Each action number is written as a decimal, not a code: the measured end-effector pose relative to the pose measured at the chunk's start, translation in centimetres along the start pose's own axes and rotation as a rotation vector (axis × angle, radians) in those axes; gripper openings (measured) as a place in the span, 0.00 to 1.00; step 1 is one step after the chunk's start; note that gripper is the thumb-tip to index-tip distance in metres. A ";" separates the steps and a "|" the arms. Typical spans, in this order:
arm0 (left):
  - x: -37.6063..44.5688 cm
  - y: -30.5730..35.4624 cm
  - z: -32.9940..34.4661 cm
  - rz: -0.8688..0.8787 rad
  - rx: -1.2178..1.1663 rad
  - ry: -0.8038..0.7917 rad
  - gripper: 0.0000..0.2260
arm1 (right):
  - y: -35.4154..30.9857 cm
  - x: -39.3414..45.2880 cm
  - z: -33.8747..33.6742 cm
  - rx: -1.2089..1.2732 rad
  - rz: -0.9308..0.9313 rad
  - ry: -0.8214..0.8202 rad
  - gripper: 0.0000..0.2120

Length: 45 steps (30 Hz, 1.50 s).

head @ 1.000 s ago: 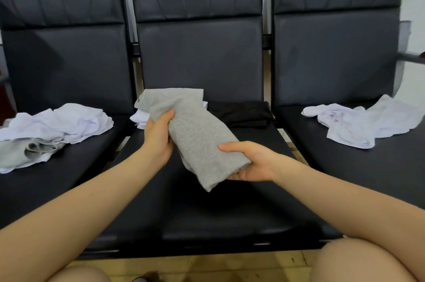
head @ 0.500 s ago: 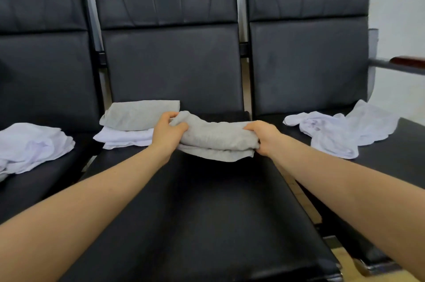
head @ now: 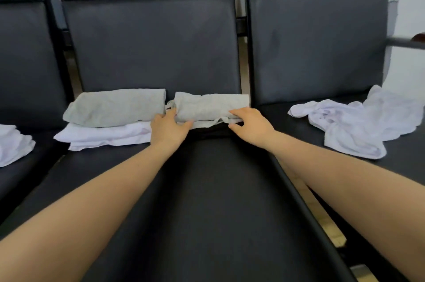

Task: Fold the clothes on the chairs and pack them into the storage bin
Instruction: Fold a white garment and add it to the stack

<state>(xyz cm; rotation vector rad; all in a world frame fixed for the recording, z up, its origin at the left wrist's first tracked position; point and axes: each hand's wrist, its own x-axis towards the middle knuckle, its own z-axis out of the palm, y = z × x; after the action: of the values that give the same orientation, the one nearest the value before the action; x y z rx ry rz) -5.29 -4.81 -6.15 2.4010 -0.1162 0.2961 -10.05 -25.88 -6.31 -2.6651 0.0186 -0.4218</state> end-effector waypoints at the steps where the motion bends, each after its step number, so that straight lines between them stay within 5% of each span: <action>1: -0.4 0.4 -0.2 -0.010 0.006 0.018 0.28 | 0.1 0.0 -0.7 0.030 0.007 -0.004 0.19; 6: -3.9 4.4 -0.9 0.090 -0.099 0.078 0.22 | 1.8 -2.2 -5.8 0.137 0.105 0.000 0.10; 12: -9.8 10.8 2.7 0.148 -0.445 -0.192 0.13 | 7.7 -9.4 -11.4 0.139 0.271 0.181 0.12; 18: -14.2 17.8 8.8 0.159 -0.413 -0.389 0.06 | 14.0 -14.6 -14.0 0.269 0.510 0.401 0.12; 21: -14.2 20.8 12.3 0.191 -0.290 -0.410 0.13 | 16.3 -15.5 -15.0 0.313 0.591 0.464 0.11; 26: -13.2 23.8 18.0 0.174 0.093 -0.350 0.26 | 20.7 -12.9 -16.3 0.186 0.603 0.347 0.24; 29: -13.1 23.8 19.5 0.284 0.265 -0.221 0.24 | 22.3 -11.0 -15.5 0.019 0.614 0.127 0.36; 32: -12.8 23.6 20.0 0.326 0.282 -0.235 0.19 | 23.5 -10.7 -14.3 -0.017 0.624 0.065 0.20; 33: -12.6 23.5 19.9 0.331 0.245 -0.250 0.18 | 23.4 -10.8 -14.2 0.048 0.610 0.094 0.12; 38: -12.9 22.2 15.7 0.167 -0.581 -0.330 0.11 | 18.3 -12.9 -13.8 0.462 0.558 0.117 0.16; 41: -13.8 20.4 11.0 0.135 -0.695 -0.271 0.12 | 13.5 -13.8 -12.8 0.701 0.549 0.170 0.09; 45: -13.5 17.9 2.4 0.097 -0.799 -0.150 0.11 | 4.0 -12.1 -12.2 1.003 0.573 0.168 0.13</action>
<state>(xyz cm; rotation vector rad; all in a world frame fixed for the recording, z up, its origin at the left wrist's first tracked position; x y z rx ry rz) -20.91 -19.77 0.36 1.6216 -0.3485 0.0824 -24.95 -33.67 -1.06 -1.5397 0.4748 -0.3302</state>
